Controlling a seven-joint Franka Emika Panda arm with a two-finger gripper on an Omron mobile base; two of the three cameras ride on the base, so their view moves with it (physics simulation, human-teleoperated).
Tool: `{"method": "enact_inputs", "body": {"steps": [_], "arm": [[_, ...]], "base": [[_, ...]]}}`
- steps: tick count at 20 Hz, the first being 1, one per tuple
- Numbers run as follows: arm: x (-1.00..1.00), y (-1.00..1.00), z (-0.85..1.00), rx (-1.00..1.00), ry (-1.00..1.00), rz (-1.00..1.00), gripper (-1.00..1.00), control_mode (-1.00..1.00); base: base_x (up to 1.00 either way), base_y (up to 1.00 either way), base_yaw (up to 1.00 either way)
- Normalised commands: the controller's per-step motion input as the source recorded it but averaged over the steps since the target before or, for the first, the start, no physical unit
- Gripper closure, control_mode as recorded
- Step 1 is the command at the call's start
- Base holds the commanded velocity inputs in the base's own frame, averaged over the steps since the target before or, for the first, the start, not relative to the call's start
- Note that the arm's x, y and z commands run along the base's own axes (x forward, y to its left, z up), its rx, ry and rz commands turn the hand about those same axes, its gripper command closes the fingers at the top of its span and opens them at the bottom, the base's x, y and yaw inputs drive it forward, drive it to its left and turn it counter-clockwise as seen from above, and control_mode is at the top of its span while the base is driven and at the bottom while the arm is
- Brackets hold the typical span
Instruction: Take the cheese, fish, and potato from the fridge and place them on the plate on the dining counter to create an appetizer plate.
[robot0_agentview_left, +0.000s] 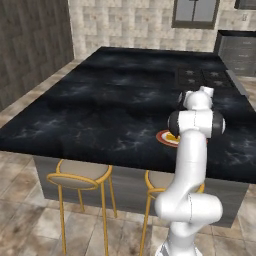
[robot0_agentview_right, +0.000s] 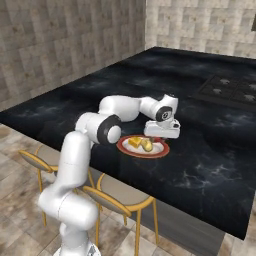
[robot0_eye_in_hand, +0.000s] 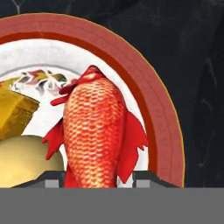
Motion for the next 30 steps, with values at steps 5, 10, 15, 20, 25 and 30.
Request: {"method": "enact_inputs", "body": {"steps": [5, 10, 15, 20, 25, 30], "arm": [[-0.01, 0.37, -0.25, -0.01, 0.0, 0.0, -1.0, -1.0], [-0.29, 0.37, 0.0, -0.02, -0.05, 0.0, -1.0, -1.0], [-0.32, 0.13, 0.17, 0.0, -0.09, -0.02, -1.0, -1.0], [-0.57, 0.0, 0.57, 0.0, -0.15, -0.04, -1.0, -1.0], [-0.97, 0.0, 0.94, -0.02, -0.2, -0.03, -1.0, -1.0], [-1.0, 0.14, 0.93, -0.06, -0.25, -0.02, -1.0, -1.0]], "base": [[0.0, 0.0, 0.0], [0.0, 0.0, 0.0], [0.0, 0.0, 0.0], [0.0, 0.0, 0.0], [0.0, 0.0, 0.0], [0.0, 0.0, 0.0]]}}
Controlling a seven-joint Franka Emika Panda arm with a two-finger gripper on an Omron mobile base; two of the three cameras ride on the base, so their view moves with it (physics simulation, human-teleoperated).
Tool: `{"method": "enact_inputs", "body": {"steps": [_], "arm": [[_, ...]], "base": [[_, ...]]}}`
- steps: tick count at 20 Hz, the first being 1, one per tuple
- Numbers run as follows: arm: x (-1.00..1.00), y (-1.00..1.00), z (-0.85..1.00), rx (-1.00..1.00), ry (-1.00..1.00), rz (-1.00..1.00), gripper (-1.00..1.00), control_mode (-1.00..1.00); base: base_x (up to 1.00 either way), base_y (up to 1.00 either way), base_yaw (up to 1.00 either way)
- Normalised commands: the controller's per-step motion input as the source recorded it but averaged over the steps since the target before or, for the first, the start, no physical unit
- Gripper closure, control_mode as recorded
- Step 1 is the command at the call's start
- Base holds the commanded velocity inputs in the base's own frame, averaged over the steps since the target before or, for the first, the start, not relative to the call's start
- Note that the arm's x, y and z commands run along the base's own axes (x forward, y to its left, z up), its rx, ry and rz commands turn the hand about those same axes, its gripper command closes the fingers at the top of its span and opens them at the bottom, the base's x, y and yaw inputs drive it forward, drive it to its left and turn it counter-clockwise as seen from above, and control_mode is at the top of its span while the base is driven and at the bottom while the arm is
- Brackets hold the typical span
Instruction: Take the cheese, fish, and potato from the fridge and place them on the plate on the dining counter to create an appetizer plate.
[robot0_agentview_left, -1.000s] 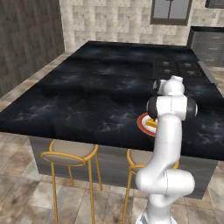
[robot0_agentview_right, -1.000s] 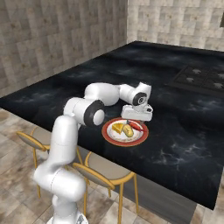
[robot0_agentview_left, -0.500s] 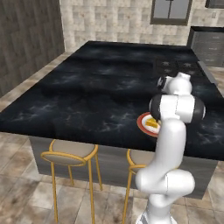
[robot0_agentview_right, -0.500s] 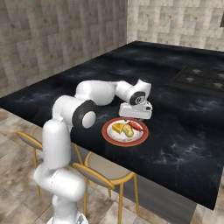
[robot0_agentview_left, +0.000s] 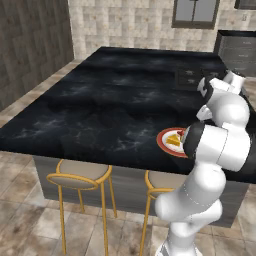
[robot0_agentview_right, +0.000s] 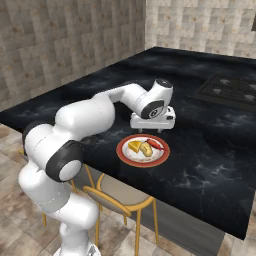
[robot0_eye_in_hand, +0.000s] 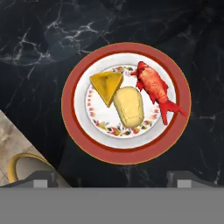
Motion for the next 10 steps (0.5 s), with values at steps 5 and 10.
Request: {"method": "enact_inputs", "body": {"steps": [5, 10], "arm": [[-0.98, 0.5, 0.99, -0.19, -0.33, 0.0, -1.0, -1.0], [-0.96, 0.68, 0.81, -0.25, -0.38, 0.0, -1.0, -1.0]], "base": [[0.0, 0.0, 0.0], [0.0, 0.0, 0.0]]}}
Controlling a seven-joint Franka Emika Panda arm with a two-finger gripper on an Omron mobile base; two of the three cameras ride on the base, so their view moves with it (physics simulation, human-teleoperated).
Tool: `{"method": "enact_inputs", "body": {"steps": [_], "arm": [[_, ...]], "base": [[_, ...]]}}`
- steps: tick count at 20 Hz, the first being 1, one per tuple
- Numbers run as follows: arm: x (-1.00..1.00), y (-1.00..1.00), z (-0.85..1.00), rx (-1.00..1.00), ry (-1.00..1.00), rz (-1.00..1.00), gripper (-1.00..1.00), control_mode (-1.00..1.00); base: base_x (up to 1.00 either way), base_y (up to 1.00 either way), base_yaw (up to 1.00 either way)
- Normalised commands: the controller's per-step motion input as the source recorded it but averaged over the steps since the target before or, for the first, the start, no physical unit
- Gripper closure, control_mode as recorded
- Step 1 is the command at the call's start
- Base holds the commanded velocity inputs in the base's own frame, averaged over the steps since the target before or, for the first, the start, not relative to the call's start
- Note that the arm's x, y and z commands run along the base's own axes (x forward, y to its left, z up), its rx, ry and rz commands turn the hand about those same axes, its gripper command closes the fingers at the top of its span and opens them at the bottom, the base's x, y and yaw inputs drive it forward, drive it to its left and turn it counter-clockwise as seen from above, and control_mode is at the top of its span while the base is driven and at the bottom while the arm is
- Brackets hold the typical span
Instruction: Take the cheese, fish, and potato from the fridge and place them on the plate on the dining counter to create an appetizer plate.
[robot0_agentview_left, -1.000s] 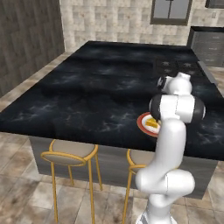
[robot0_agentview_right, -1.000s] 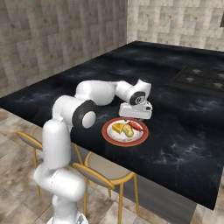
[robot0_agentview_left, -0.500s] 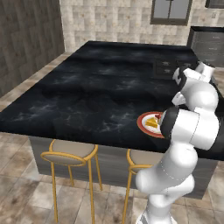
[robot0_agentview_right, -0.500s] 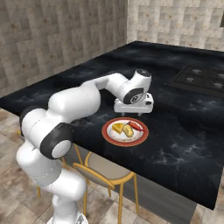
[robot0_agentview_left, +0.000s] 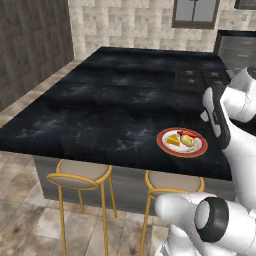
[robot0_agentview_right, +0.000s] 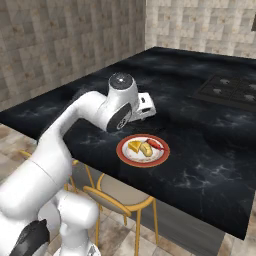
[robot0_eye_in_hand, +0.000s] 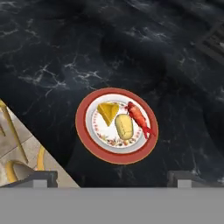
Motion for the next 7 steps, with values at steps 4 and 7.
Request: {"method": "enact_inputs", "body": {"steps": [4, 7], "arm": [[-0.83, 0.86, 0.61, -0.28, -0.31, 0.0, -1.0, -1.0], [-0.75, 0.95, 0.43, -0.31, -0.25, 0.0, -1.0, -1.0]], "base": [[0.0, 0.0, 0.0], [0.0, 0.0, 0.0]]}}
